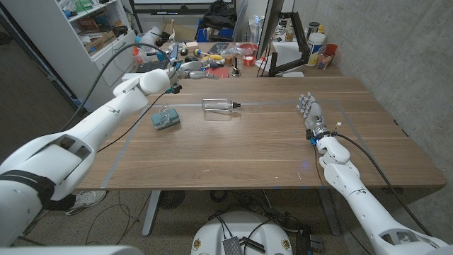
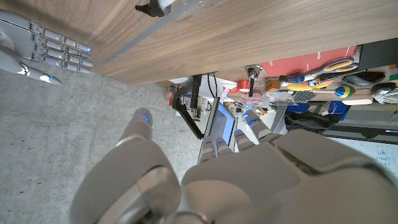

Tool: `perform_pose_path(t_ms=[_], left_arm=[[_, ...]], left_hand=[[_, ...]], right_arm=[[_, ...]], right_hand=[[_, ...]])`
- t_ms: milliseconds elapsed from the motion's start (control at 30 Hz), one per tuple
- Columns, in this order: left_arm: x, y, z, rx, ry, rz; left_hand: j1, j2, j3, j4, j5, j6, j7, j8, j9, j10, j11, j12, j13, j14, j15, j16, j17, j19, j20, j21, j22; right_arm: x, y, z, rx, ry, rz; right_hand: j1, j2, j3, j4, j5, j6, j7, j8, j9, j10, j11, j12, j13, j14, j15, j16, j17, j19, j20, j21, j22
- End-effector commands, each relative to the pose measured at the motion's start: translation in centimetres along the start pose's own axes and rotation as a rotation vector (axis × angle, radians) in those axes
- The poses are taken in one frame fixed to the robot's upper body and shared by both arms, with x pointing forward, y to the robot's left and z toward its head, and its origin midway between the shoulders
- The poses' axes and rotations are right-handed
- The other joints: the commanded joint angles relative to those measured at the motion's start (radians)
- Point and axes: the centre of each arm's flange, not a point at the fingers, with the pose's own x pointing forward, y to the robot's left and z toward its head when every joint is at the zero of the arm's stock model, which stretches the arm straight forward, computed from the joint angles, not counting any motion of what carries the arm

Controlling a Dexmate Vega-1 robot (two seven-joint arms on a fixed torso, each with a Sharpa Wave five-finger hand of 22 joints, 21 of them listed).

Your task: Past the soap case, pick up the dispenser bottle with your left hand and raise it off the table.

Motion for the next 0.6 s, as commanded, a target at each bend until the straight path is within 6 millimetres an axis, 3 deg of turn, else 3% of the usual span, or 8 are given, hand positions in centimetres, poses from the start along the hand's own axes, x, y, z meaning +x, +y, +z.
perform_pose_path(t_ms=[33, 600], left_arm=[[0.18, 0.27, 0.54, 0.034, -0.005, -0.027], [0.96, 0.43, 1.46, 0.081, -0.005, -0.079]], left_hand=[[0.009, -0.012, -0.006, -0.001, 0.008, 0.009, -0.005, 0.005, 0.003, 0.012, 0.002, 0.007, 0.004, -0.060, -0.067, 0.006, 0.002, -0.005, -0.059, -0.004, 0.003], [0.029, -0.026, -0.018, -0.004, 0.018, 0.026, 0.008, 0.007, 0.002, 0.026, 0.001, 0.008, 0.004, -0.044, -0.068, 0.008, 0.001, 0.016, -0.057, -0.004, 0.003]], right_arm=[[-0.20, -0.21, 0.00, 0.004, -0.001, -0.003], [-0.62, -0.77, 0.07, 0.004, -0.004, -0.008]], right_hand=[[0.002, 0.031, -0.001, 0.002, 0.002, 0.009, 0.001, 0.005, 0.005, 0.006, -0.003, 0.007, 0.003, 0.003, 0.001, 0.002, 0.003, 0.005, -0.079, -0.003, 0.002], [0.001, 0.030, -0.001, 0.003, 0.002, 0.009, 0.000, 0.004, 0.005, 0.006, -0.003, 0.007, 0.003, 0.004, 0.001, 0.002, 0.003, 0.006, -0.079, -0.007, 0.002]])
